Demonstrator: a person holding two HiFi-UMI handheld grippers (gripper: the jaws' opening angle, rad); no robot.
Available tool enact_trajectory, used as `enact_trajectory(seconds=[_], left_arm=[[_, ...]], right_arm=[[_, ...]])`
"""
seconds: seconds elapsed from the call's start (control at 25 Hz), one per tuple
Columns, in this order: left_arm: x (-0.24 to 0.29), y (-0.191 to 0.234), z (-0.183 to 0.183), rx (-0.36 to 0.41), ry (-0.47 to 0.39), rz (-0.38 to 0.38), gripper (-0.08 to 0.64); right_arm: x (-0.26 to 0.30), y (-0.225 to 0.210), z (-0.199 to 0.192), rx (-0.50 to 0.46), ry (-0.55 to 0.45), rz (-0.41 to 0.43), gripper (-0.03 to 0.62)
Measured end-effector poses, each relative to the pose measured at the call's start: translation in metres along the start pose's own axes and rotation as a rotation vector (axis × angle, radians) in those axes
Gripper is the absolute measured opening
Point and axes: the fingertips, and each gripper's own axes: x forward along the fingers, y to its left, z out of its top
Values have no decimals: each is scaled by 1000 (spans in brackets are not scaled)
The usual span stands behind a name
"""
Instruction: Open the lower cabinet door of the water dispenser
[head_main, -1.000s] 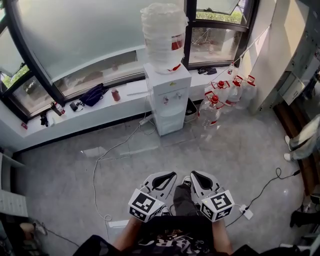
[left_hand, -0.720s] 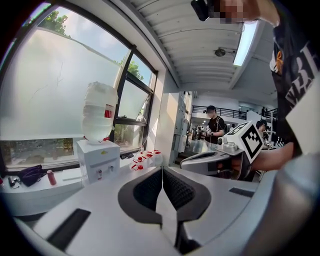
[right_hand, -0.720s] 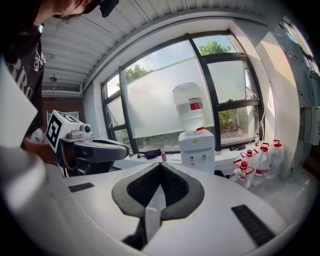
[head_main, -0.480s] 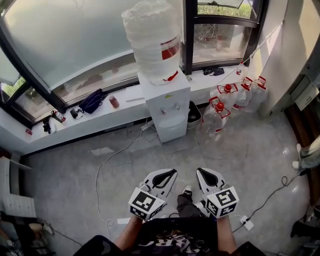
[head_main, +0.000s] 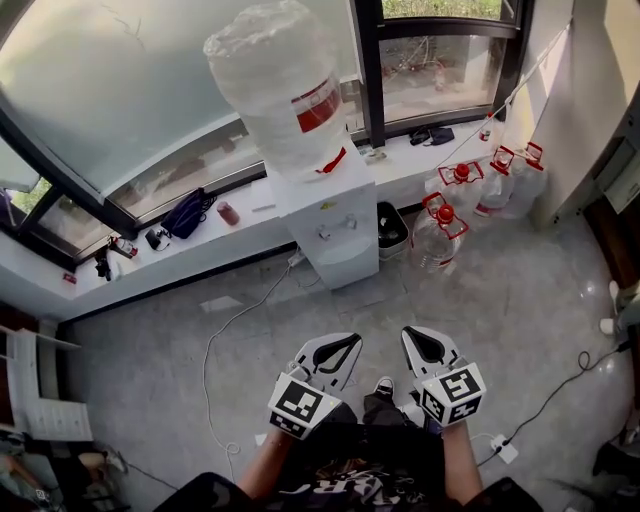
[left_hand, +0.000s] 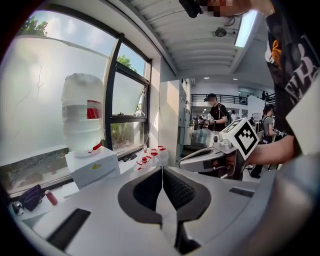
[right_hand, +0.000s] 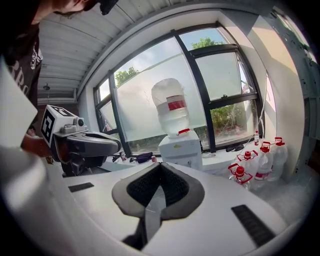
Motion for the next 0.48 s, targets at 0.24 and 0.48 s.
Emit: enact_trajectory(seconds=[0.24, 0.48], left_arm=[[5, 15, -11, -54, 17, -6, 20], [22, 52, -33, -53, 57, -39, 20]], right_arm=[[22, -11, -11, 4, 41, 7, 14], [63, -30, -23, 0, 78, -18, 15]])
